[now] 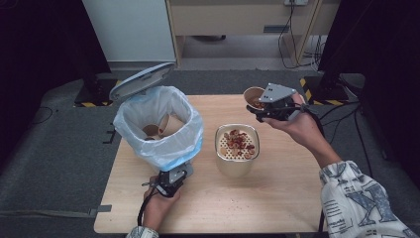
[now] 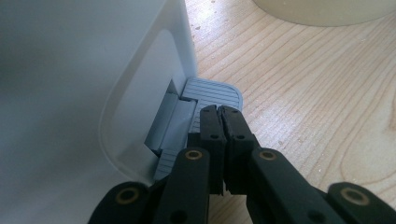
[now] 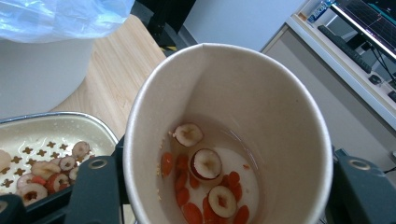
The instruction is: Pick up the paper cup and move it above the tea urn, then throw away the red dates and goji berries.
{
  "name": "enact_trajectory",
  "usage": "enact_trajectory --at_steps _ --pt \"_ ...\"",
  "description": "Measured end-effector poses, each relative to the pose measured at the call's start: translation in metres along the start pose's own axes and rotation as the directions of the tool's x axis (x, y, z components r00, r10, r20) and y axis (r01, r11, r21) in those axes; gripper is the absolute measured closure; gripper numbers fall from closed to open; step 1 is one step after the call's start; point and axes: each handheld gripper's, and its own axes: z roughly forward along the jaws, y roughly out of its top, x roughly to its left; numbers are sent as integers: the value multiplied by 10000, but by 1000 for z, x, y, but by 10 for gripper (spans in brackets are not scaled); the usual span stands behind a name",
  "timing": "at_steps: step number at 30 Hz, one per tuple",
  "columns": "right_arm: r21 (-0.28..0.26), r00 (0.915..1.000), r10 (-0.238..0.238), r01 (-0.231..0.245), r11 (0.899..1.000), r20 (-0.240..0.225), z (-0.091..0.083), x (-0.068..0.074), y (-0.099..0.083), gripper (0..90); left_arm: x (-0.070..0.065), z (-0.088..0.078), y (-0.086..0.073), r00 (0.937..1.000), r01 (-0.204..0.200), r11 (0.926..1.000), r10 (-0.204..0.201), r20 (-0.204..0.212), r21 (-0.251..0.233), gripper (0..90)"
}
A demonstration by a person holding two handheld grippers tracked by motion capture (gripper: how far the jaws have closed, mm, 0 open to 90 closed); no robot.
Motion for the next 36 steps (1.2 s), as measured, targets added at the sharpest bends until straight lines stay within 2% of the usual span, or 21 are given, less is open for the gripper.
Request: enact_trajectory --at_steps 4,9,12,15,16,18,19,22,23,26,27,28,29,30,31,32,36 --pt "44 9999 47 -48 10000 111 0 0 1 371 0 0 0 10000 -3 10000 3 -8 2 874" --pt "125 9997 -231 231 9997 -32 2 4 4 369 0 0 0 10000 5 10000 -5 -10 -2 874" --pt "193 9995 -281 278 9994 132 2 3 7 369 -1 1 0 9998 217 9997 -217 -5 -77 874" --pt "175 9991 -417 416 9990 48 1 5 10 369 -1 1 0 9998 219 9997 -219 -9 -79 874" --pt "132 9984 -562 563 9983 -72 1 7 13 368 -1 0 0 10000 88 9999 -88 0 -66 875" --pt "153 9983 -572 573 9982 -72 1 8 14 367 -1 0 0 10000 90 9999 -90 0 -70 874" --pt "126 9984 -564 564 9983 26 0 8 15 366 -1 0 0 9997 224 9997 -224 -16 -78 874" --pt "134 9978 -653 652 9978 91 0 9 16 366 -1 0 0 9999 101 9999 -101 -5 -76 874" --pt "233 9948 -996 992 9948 201 1 12 17 366 -1 0 0 9999 145 9999 -145 -1 -76 874" --pt "355 9920 -1232 1221 9919 290 3 13 16 366 -1 0 0 10000 97 9999 -97 -1 -71 874" --pt "404 9900 -1368 1354 9900 340 3 14 16 366 -1 1 0 9997 231 9997 -231 -14 -77 874" --pt "469 9868 -1572 1553 9868 401 5 16 16 366 -1 0 0 9997 229 9997 -229 -13 -72 874" --pt "469 9868 -1572 1553 9868 401 5 16 16 366 -1 0 0 9999 139 9999 -139 0 -68 874" --pt "648 9798 -1930 1895 9797 525 6 18 16 367 -1 0 0 10000 99 9999 -99 2 -64 874" --pt "648 9798 -1930 1895 9797 525 6 18 16 367 -1 0 0 9997 232 9997 -232 -15 -67 874" --pt "808 9729 -2230 2179 9726 613 7 20 17 367 -1 1 0 9997 242 9997 -242 -13 -68 874" --pt "930 9668 -2458 2390 9665 704 8 21 16 367 -1 0 0 9997 228 9997 -228 -15 -64 874"
